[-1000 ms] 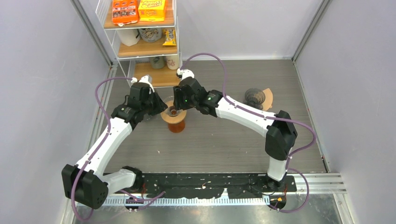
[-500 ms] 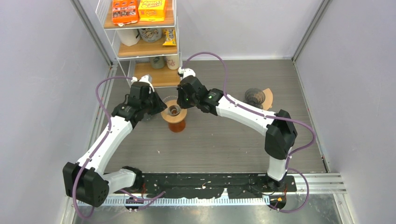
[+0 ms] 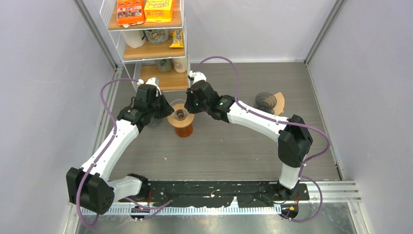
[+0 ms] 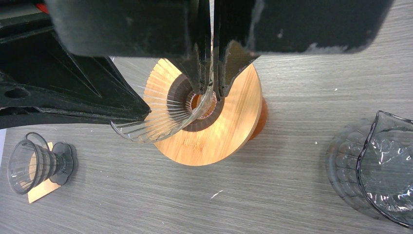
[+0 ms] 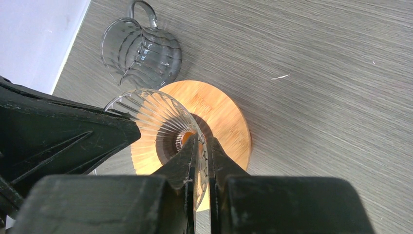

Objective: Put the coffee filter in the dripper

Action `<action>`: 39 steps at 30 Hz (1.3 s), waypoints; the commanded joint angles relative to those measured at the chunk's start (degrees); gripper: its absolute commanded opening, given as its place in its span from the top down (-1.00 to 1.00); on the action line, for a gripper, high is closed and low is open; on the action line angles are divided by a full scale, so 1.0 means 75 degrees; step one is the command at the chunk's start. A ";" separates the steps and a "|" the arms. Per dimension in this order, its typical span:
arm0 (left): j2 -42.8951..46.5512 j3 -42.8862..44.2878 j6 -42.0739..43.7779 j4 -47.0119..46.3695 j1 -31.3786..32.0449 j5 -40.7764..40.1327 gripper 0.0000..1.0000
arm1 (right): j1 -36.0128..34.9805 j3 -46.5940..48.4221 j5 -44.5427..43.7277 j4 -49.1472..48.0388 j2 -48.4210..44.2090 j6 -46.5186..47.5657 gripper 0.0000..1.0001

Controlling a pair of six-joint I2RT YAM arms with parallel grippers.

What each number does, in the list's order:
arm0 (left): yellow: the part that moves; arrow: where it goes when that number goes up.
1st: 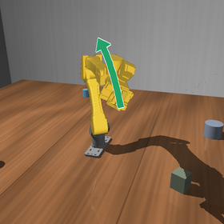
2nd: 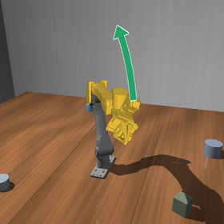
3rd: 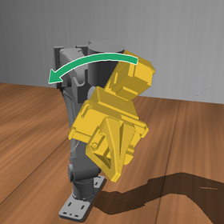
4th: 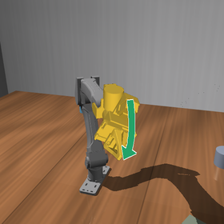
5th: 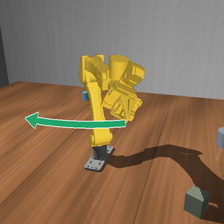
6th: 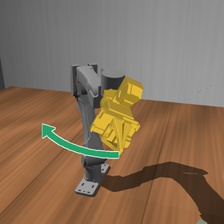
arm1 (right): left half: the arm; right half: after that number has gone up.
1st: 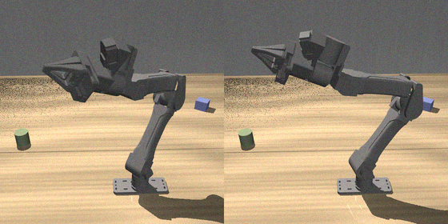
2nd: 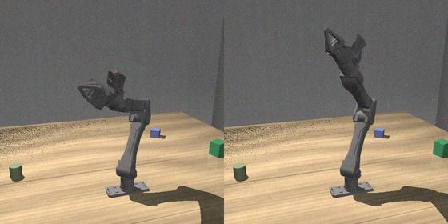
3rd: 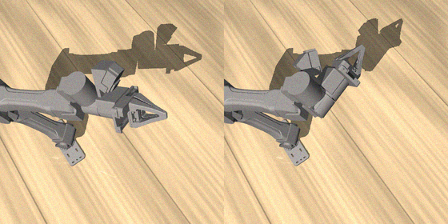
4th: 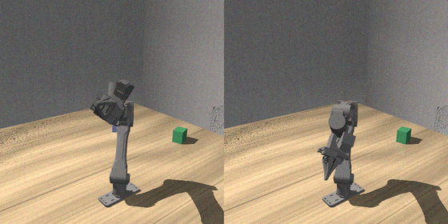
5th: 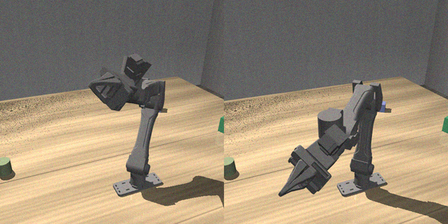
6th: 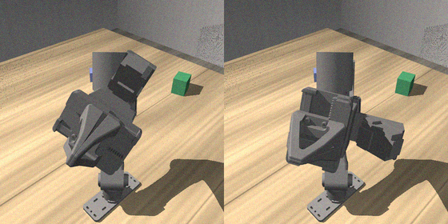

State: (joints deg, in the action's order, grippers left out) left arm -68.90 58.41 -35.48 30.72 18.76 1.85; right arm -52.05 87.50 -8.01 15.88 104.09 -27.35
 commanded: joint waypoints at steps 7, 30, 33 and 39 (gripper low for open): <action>-0.0863 -0.0232 0.0148 0.1293 0.0088 -0.0549 1.00 | -0.0153 -0.0842 0.0397 0.1690 0.0964 0.0131 0.90; -0.1161 -0.0660 0.0179 0.1110 0.0111 -0.0378 1.00 | -0.0081 -0.1527 0.0486 0.1686 0.1077 -0.0009 0.90; -0.1012 -0.0479 0.0173 0.1108 0.0141 -0.0277 1.00 | -0.0098 -0.1210 0.0452 0.1793 0.1028 0.0066 0.90; -0.0805 0.0011 0.0157 0.1173 0.0204 -0.0281 1.00 | -0.0092 -0.0425 0.0450 0.1938 0.0787 0.0287 0.89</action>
State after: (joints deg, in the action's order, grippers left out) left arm -71.48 59.64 -34.85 31.31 19.00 1.02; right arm -51.05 85.38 -6.48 13.19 104.55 -29.21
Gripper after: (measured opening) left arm 0.044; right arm 0.123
